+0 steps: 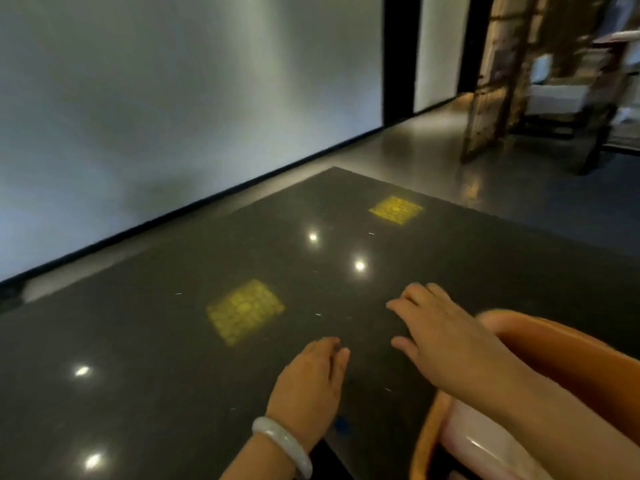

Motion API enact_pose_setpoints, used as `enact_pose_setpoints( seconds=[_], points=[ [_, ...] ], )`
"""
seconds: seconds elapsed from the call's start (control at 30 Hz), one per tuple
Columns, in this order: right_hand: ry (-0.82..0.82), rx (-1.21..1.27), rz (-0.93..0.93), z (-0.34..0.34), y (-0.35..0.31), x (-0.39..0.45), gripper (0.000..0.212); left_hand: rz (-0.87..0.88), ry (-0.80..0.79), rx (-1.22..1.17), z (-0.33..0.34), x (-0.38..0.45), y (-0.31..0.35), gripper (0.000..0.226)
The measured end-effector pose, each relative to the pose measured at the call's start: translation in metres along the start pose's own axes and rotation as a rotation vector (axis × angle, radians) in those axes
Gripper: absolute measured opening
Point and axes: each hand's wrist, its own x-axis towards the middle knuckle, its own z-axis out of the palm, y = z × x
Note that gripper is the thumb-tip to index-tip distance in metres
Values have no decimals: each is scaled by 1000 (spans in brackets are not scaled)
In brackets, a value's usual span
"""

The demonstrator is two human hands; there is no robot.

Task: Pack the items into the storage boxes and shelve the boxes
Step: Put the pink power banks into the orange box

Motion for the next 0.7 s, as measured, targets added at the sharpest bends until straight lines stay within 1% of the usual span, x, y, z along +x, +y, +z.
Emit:
enact_pose_setpoints(
  seconds=[0.17, 0.27, 0.33, 0.57, 0.7],
  points=[
    [-79, 12, -319, 26, -90, 78, 38, -217, 159, 194, -58, -33, -73, 41],
    [-156, 7, -451, 45, -158, 109, 34, -323, 211, 296, -93, -62, -122, 42],
    [-203, 4, -532, 58, -207, 126, 35, -406, 238, 321, -118, -86, -156, 41],
    [-378, 12, -700, 96, -376, 175, 42, -670, 293, 346, -199, -172, -269, 36],
    [-402, 7, -802, 126, -470, 199, 45, -821, 358, 315, -238, -226, -332, 37]
  ],
)
